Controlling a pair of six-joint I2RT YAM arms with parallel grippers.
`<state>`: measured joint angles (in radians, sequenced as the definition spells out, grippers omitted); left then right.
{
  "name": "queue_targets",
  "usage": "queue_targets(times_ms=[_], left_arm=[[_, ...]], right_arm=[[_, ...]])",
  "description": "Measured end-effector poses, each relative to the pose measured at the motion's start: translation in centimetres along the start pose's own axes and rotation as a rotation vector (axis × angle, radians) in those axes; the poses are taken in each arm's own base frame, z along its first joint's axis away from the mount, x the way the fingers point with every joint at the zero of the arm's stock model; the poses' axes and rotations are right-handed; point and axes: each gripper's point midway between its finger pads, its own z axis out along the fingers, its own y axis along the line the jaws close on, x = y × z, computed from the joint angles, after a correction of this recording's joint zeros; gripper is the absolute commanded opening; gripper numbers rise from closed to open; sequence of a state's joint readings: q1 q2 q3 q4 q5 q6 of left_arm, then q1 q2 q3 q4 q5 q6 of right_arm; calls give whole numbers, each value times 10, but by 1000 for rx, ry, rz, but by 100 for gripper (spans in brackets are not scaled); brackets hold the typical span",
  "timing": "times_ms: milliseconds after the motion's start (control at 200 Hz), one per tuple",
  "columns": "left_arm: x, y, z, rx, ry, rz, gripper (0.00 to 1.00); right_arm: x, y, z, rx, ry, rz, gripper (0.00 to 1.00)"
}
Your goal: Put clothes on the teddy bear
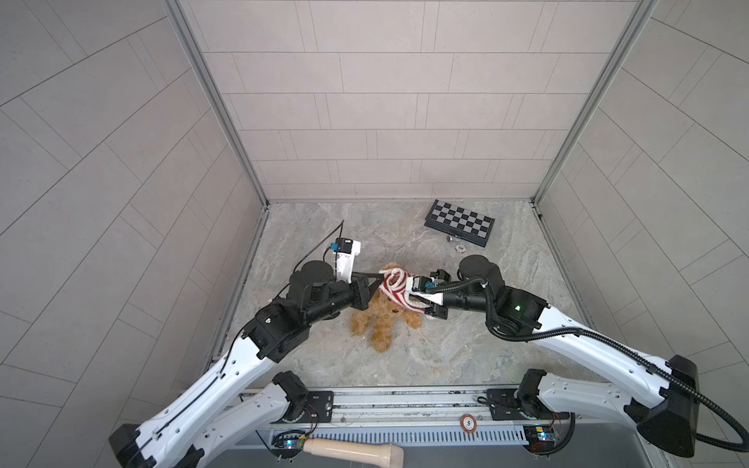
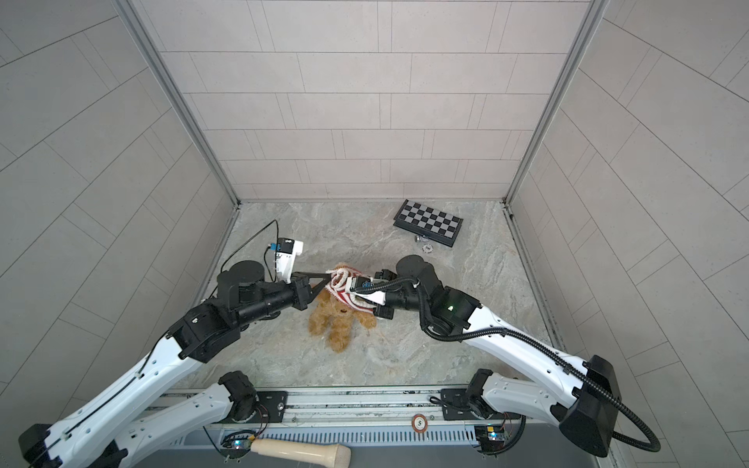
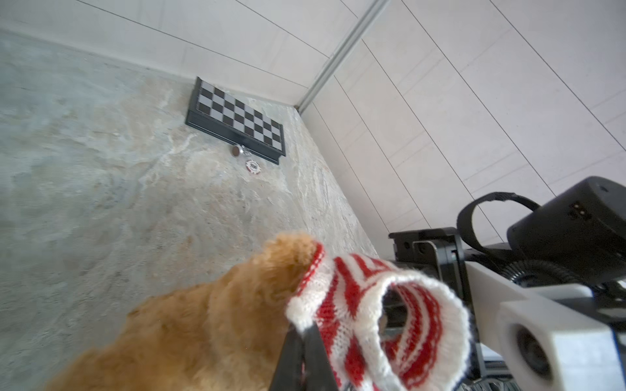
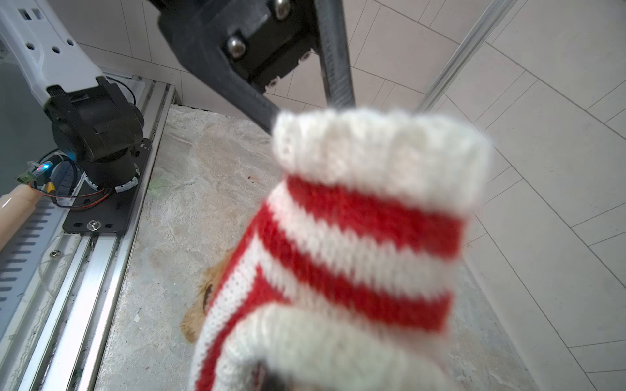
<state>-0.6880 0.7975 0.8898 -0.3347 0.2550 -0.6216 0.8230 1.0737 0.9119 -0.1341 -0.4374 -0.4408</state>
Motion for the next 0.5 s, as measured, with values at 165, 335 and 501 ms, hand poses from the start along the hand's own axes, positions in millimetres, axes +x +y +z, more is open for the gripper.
queue_targets(times_ms=[165, 335, 501], left_arm=[[15, 41, 4, -110, 19, -27, 0], [38, 70, 18, -188, 96, -36, 0], [41, 72, 23, -188, 114, -30, 0]], right_arm=[[-6, 0, -4, 5, -30, -10, 0], [-3, 8, -9, -15, -38, -9, 0], [-4, 12, -9, -37, -45, -8, 0]])
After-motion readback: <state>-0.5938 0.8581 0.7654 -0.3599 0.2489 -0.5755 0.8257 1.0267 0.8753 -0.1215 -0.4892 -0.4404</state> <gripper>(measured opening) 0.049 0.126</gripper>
